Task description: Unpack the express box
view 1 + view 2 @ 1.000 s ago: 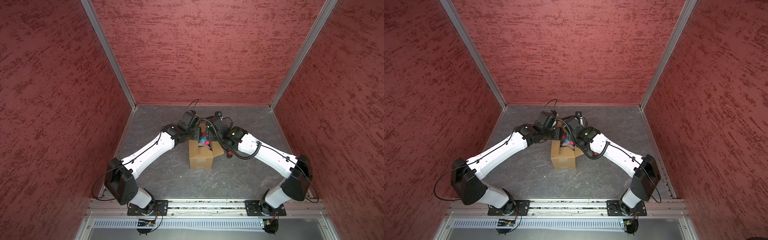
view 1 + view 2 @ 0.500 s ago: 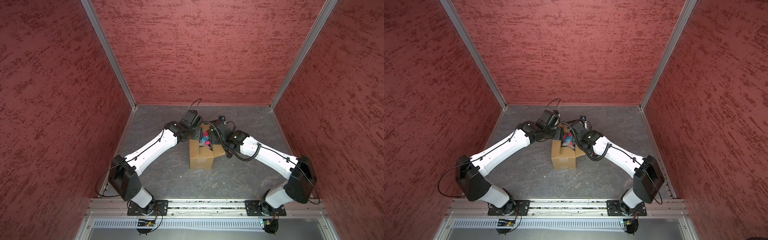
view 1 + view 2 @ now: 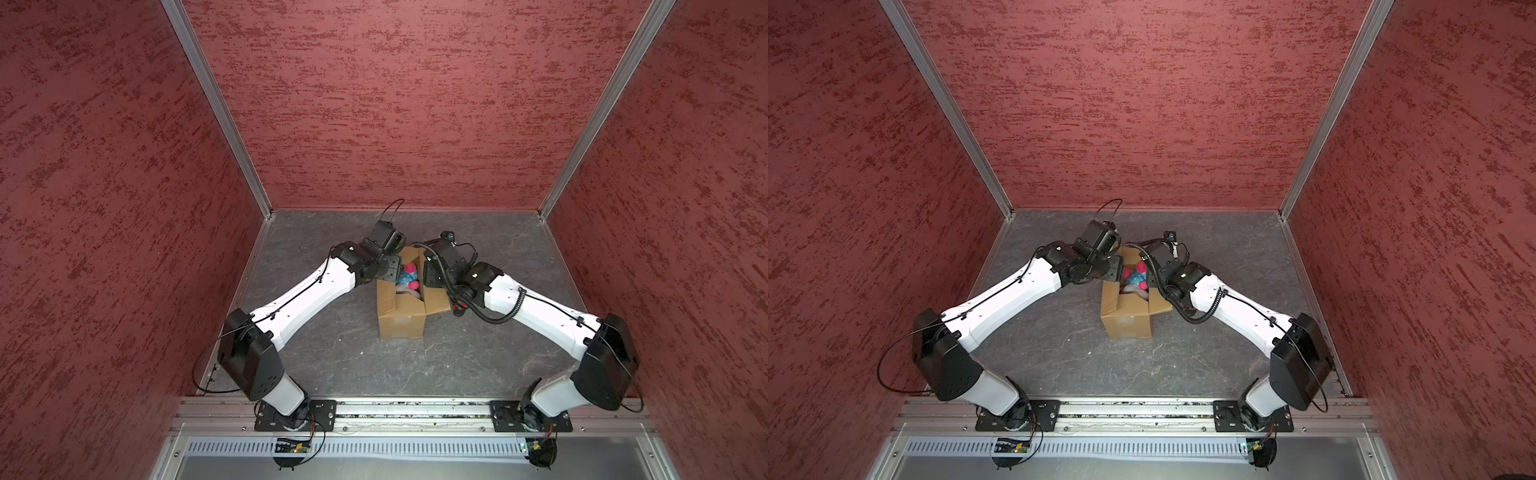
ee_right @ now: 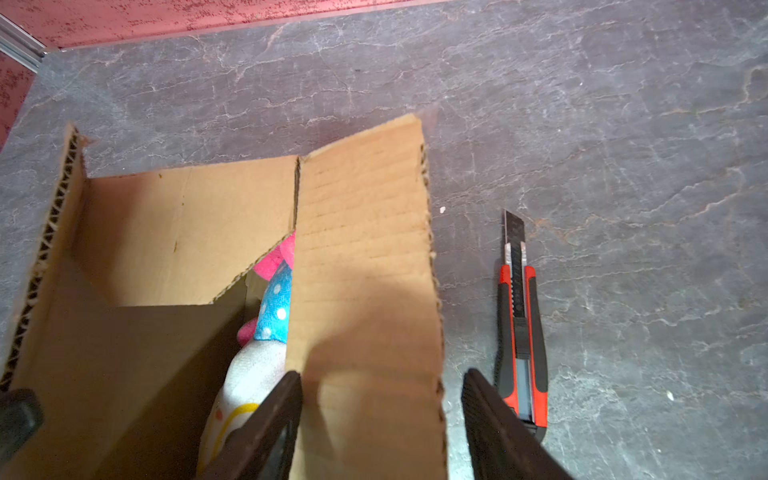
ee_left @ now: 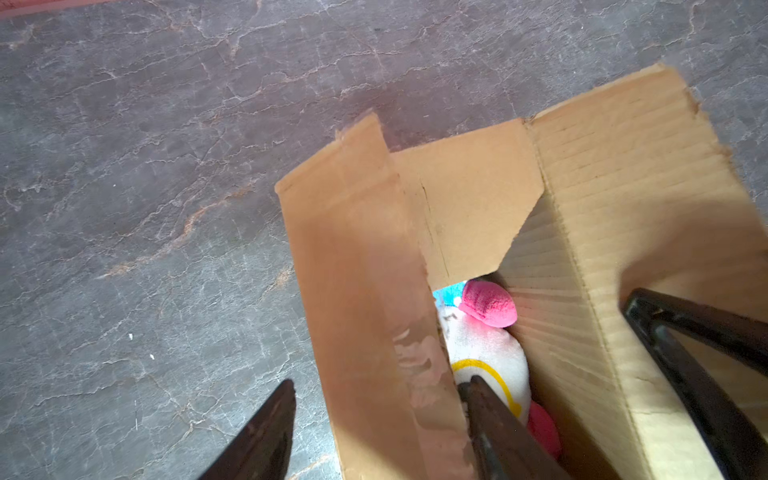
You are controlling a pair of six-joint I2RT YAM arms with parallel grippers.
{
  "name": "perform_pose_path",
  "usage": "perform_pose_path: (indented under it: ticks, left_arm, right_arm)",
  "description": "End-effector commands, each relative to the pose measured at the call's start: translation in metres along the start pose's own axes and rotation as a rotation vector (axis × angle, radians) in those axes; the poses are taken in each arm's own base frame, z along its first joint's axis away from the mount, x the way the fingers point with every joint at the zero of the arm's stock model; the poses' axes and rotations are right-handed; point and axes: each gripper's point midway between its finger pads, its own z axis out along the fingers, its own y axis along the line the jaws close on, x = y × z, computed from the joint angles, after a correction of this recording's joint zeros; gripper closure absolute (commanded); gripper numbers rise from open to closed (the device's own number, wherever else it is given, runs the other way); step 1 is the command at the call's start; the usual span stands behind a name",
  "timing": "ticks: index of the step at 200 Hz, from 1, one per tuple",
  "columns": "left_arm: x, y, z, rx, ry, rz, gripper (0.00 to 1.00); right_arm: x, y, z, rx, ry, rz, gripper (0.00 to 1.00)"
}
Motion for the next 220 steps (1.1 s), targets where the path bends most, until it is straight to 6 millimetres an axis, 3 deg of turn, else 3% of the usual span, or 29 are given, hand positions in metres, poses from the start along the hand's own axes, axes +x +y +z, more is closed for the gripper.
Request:
perform_pose_path:
  ticks: [1, 72, 112, 174, 220]
  left_arm:
    - [-0.007, 0.016, -0.013, -0.036, -0.036, -0.006, 0.35]
    - [-0.009, 0.032, -0.035, -0.041, -0.09, -0.042, 0.35]
    - [0.002, 0.05, -0.037, -0.065, -0.086, -0.084, 0.35]
    - [0.022, 0.075, -0.036, -0.079, -0.067, -0.157, 0.35]
    - [0.043, 0.082, -0.014, -0.064, -0.022, -0.205, 0.37]
  right_arm:
    - [-0.003, -0.004, -0.001, -0.005, -0.011, 0.037, 0.38]
    - [0.008, -0.013, 0.015, 0.037, 0.034, 0.032, 0.39]
    - [0.01, -0.011, 0.02, 0.033, 0.05, 0.027, 0.4]
    - [0.01, -0.006, 0.026, 0.029, 0.069, 0.02, 0.4]
    - [0.011, -0.004, 0.026, 0.029, 0.079, 0.02, 0.4]
